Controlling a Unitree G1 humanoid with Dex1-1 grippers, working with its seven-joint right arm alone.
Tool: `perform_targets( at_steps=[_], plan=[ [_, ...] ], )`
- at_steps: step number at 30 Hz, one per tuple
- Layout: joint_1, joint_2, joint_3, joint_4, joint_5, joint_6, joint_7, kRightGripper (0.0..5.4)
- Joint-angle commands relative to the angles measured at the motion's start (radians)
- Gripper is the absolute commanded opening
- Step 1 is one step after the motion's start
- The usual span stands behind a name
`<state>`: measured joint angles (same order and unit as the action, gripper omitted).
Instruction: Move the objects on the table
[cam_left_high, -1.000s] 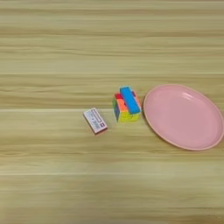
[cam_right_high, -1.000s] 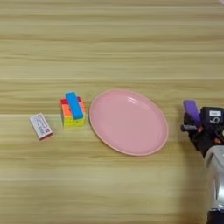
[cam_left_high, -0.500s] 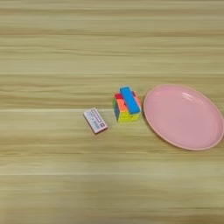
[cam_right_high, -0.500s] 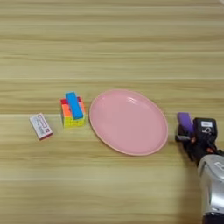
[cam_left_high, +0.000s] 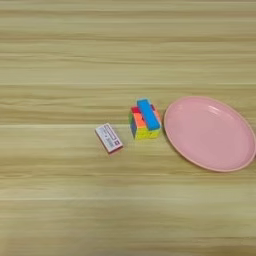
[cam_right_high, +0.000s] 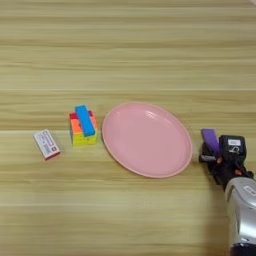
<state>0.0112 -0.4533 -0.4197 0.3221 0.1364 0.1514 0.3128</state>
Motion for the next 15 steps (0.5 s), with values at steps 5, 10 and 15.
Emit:
perform_targets(
  at_steps=[5,10,15],
  plan=[
    [-0.036,-0.043,-0.001,-0.032,-0.002,-0.023,-0.01,1.42],
    [-0.035,-0.046,-0.006,-0.033,-0.003,-0.026,-0.016,1.78],
    [-0.031,-0.043,-0.007,-0.06,0.001,-0.018,-0.02,2.38]
  ],
)
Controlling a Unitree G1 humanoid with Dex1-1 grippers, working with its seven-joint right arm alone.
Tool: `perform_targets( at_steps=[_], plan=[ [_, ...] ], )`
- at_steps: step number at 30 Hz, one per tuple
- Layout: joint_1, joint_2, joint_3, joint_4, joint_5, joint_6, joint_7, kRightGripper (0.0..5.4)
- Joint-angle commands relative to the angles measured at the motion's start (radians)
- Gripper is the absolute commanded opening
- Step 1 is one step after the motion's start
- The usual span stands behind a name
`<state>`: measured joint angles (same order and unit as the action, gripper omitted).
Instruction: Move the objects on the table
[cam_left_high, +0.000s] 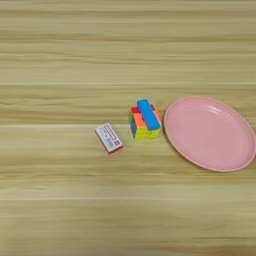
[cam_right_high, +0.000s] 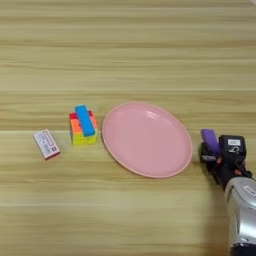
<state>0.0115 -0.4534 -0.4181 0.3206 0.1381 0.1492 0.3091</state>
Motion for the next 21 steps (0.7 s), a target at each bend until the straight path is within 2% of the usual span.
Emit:
perform_targets(
  at_steps=[1,15,17,21],
  plan=[
    [-0.031,-0.042,-0.009,-0.064,0.0,-0.014,-0.017,2.54],
    [-0.032,-0.043,-0.019,-0.101,0.008,-0.002,-0.034,4.23],
    [-0.034,-0.045,-0.02,-0.097,0.008,-0.003,-0.036,4.64],
    [-0.039,-0.048,-0.025,-0.09,0.009,-0.005,-0.04,5.11]
  ],
)
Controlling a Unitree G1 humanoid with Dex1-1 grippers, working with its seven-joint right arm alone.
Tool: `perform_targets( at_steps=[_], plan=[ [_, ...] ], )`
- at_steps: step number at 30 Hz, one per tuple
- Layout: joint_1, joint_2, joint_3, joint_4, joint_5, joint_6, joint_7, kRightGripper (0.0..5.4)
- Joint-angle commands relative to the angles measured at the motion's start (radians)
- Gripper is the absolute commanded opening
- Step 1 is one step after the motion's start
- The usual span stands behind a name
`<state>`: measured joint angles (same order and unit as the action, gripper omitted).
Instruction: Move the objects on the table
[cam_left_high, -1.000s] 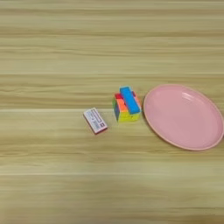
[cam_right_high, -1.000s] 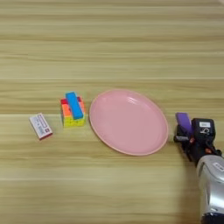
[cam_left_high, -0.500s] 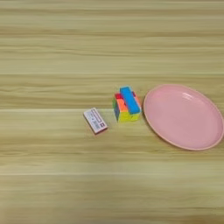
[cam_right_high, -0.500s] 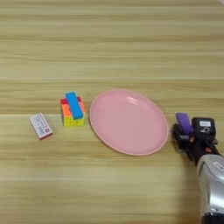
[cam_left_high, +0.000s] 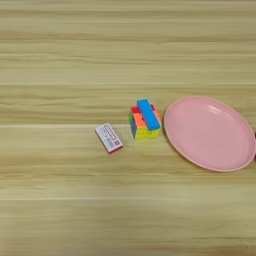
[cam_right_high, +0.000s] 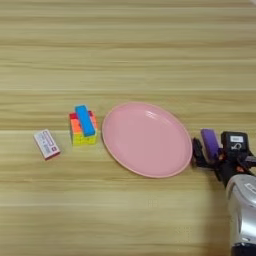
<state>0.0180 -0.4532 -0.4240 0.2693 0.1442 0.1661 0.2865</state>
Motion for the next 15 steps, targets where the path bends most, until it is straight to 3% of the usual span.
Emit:
perform_targets(
  at_steps=[1,3,15],
  plan=[
    [-0.047,-0.049,-0.022,-0.038,0.003,-0.023,-0.019,5.16],
    [-0.049,-0.051,-0.024,-0.035,-0.002,-0.028,-0.026,5.38],
    [-0.063,-0.064,-0.031,-0.014,-0.004,-0.039,-0.038,5.38]
  ],
)
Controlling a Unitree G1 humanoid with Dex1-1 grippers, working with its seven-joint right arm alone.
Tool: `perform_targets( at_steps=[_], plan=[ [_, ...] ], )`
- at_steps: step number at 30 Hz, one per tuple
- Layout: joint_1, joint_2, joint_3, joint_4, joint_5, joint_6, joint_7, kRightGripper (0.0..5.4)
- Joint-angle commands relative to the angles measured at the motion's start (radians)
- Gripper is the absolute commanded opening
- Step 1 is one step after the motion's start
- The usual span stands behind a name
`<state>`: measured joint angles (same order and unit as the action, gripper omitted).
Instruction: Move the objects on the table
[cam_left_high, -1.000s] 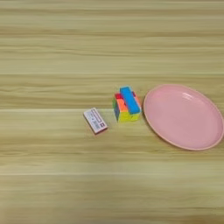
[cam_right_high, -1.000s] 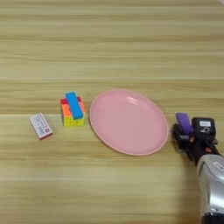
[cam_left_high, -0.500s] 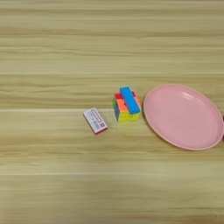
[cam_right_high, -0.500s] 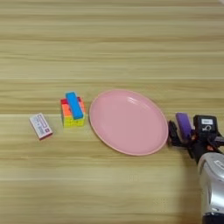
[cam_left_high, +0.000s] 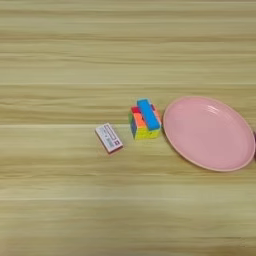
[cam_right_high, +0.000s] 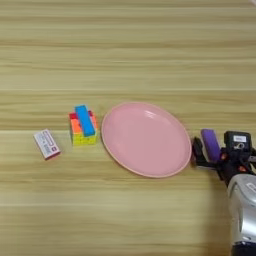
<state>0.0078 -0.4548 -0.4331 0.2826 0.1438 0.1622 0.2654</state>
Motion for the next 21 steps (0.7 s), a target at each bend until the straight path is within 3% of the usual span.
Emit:
perform_targets(
  at_steps=[1,10,21],
  plan=[
    [-0.053,-0.065,-0.026,-0.031,-0.002,-0.033,-0.017,5.38],
    [-0.039,-0.063,-0.035,-0.138,-0.005,-0.014,-0.036,5.38],
    [-0.017,0.039,0.049,-0.451,0.01,0.079,-0.055,5.38]
  ],
)
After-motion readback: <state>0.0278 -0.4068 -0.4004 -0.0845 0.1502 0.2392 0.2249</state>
